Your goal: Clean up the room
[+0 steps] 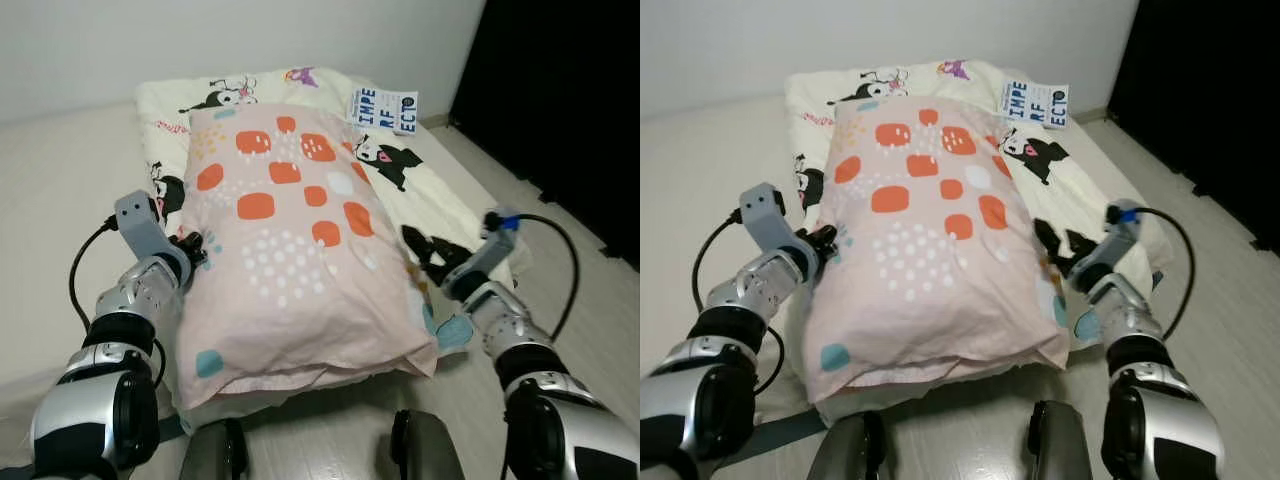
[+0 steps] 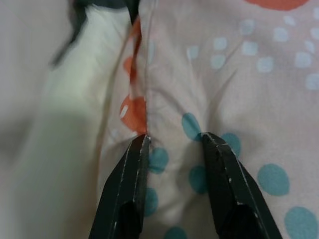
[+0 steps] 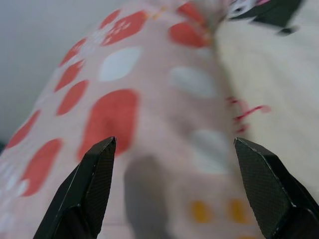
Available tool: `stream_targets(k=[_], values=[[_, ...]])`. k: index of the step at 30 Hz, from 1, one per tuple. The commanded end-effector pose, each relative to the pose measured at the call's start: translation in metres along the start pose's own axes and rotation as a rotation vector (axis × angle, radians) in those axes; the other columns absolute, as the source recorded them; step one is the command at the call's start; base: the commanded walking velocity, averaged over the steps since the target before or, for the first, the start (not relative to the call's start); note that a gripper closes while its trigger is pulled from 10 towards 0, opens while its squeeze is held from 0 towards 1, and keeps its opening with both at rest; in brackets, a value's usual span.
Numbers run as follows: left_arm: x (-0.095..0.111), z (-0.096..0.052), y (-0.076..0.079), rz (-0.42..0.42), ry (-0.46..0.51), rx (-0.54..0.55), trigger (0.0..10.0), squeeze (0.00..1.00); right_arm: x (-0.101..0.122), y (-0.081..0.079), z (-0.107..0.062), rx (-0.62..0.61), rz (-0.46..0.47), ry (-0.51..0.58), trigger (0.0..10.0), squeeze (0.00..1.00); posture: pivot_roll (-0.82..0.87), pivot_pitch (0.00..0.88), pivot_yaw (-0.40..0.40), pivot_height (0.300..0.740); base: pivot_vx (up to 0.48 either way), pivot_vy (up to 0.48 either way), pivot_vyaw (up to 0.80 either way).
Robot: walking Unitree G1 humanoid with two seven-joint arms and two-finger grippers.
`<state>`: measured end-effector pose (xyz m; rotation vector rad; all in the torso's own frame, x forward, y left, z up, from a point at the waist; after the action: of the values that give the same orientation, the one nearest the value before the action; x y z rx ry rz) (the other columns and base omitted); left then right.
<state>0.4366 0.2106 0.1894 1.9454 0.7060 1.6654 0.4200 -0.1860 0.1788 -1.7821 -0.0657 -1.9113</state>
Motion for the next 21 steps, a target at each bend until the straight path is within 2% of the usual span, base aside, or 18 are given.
stream_targets(k=[1, 4, 5, 6, 8, 9, 11, 15, 17, 18, 19, 20, 21], values=[[-0.018, 0.000, -0.005, -0.085, -0.077, 0.006, 10.0, 0.00, -0.006, -0.003, 0.000, 0.015, 0.012, -0.024, 10.0, 1.00, 0.05, 0.340, 0.022, 0.553, 0.000, 0.000, 0.00], [-0.027, 0.002, 0.006, -0.283, -0.105, -0.026, 10.0, 0.00, -0.007, -0.003, 0.001, 0.000, 0.021, -0.017, 10.0, 1.00, 0.06, 0.341, 0.018, 0.553, 0.000, 0.000, 0.00], [-0.027, 0.002, 0.006, -0.283, -0.105, -0.026, 10.0, 0.00, -0.007, -0.003, 0.001, 0.000, 0.021, -0.017, 10.0, 1.00, 0.06, 0.341, 0.018, 0.553, 0.000, 0.000, 0.00], [-0.029, 0.003, 0.011, -0.372, -0.114, -0.046, 10.0, 0.00, -0.007, -0.002, 0.001, -0.005, 0.026, -0.013, 10.0, 1.00, 0.05, 0.341, 0.021, 0.553, 0.000, 0.000, 0.00], [-0.032, 0.004, 0.021, -0.463, -0.130, -0.091, 10.0, 0.00, -0.008, -0.001, 0.000, -0.015, 0.028, -0.012, 10.0, 1.00, 0.05, 0.341, 0.024, 0.553, 0.000, 0.000, 0.00], [-0.032, 0.004, 0.021, -0.463, -0.130, -0.091, 10.0, 0.00, -0.008, -0.001, 0.000, -0.015, 0.028, -0.012, 10.0, 1.00, 0.05, 0.341, 0.024, 0.553, 0.000, 0.000, 0.00], [-0.034, 0.004, 0.030, -0.518, -0.143, -0.147, 10.0, 0.00, -0.010, 0.003, -0.002, -0.030, 0.017, -0.018, 10.0, 1.00, 0.06, 0.338, 0.031, 0.553, 0.000, 0.000, 0.00], [-0.036, 0.004, 0.031, -0.526, -0.152, -0.147, 10.0, 0.00, -0.010, 0.008, -0.005, -0.061, 0.005, -0.025, 10.0, 1.00, 0.06, 0.339, 0.031, 0.553, 0.000, 0.000, 0.00], [-0.036, 0.005, 0.031, -0.456, -0.151, -0.139, 10.0, 0.00, -0.009, 0.016, -0.008, -0.125, -0.034, -0.029, 10.0, 1.00, 0.06, 0.336, 0.037, 0.553, 0.000, 0.000, 0.00], [-0.036, 0.005, 0.031, -0.456, -0.151, -0.139, 10.0, 0.00, -0.009, 0.016, -0.008, -0.125, -0.034, -0.029, 10.0, 1.00, 0.06, 0.336, 0.037, 0.553, 0.000, 0.000, 0.00], [-0.035, 0.005, 0.032, -0.414, -0.145, -0.142, 10.0, 0.00, -0.007, 0.020, -0.010, -0.155, -0.053, -0.023, 10.0, 0.59, 0.06, 0.333, 0.039, 0.553, 0.000, 0.000, 0.00], [-0.035, 0.005, 0.032, -0.414, -0.145, -0.142, 10.0, 0.00, -0.007, 0.020, -0.010, -0.155, -0.053, -0.023, 10.0, 0.59, 0.06, 0.333, 0.039, 0.553, 0.000, 0.000, 0.00], [-0.034, 0.005, 0.033, -0.375, -0.140, -0.152, 10.0, 0.00, -0.005, 0.024, -0.011, -0.180, -0.067, -0.019, 10.0, 0.16, 0.06, 0.330, 0.041, 0.553, 0.000, 0.000, 0.00]])
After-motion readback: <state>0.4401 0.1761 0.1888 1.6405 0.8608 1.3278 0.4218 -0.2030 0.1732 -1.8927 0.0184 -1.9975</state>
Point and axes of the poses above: a point about 5 cm out from each wrist's last joint towards the gripper, its own z axis pointing out of the wrist towards the gripper, its own x axis along the axis of the wrist's last joint, y = z × x, the point moved 3 cm from there along z, pointing out of the wrist towards the gripper, and after that the axes turned 10 degrees about -z, right-handed, at the moved point
